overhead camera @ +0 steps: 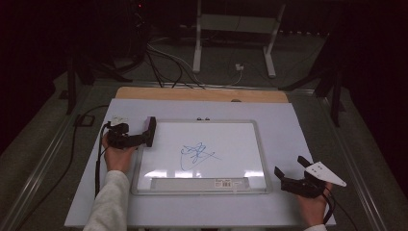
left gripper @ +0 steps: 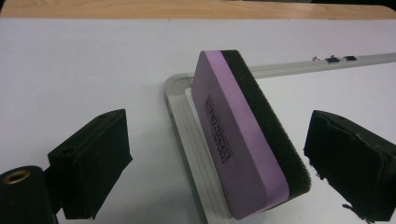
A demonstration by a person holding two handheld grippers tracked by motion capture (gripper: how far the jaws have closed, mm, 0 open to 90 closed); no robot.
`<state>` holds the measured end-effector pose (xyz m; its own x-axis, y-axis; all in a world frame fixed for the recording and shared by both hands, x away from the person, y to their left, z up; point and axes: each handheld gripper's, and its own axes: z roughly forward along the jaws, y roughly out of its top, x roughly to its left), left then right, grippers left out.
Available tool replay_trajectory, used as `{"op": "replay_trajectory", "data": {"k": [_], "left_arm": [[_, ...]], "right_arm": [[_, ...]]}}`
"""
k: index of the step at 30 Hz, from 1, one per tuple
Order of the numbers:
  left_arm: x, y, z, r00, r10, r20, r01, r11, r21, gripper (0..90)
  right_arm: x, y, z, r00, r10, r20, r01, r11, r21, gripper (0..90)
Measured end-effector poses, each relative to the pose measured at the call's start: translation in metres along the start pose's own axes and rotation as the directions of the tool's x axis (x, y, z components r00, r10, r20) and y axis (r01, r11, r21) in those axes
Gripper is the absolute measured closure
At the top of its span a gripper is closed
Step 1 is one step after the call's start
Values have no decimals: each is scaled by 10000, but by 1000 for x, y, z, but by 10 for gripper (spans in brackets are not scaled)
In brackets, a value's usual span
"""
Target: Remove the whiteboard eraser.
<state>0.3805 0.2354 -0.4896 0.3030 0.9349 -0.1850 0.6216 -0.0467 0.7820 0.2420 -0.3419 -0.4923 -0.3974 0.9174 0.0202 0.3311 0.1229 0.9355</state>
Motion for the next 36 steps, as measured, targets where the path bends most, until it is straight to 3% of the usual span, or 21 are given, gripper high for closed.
{"op": "replay_trajectory", "data": {"k": [16,22,24,27,31,35,36], "left_arm": [[-3,-2,6,9993,-76,360,62,9992,393,208],[-9,-6,14,9988,150,471,-189,9963,838,235],[-11,-6,14,9983,157,553,-198,9971,736,239],[-9,-2,6,9961,-188,865,180,9998,101,242],[-2,3,-3,9967,-557,583,572,9981,-243,292],[1,2,0,9985,-524,177,520,9984,218,355],[1,0,1,9983,-529,241,522,9983,272,363]], "right_arm": [[0,0,0,10000,1,-12,-1,10000,3,2],[1,0,0,10000,3,-7,-3,10000,-1,2],[0,1,-1,10000,3,-5,-3,10000,-14,2],[0,0,-1,10000,39,11,-39,10000,-10,2],[0,0,0,10000,3,-25,-3,10000,0,2],[1,0,0,10000,-22,-35,22,10000,7,2],[1,0,0,10000,-5,-37,5,10000,24,2]]}}
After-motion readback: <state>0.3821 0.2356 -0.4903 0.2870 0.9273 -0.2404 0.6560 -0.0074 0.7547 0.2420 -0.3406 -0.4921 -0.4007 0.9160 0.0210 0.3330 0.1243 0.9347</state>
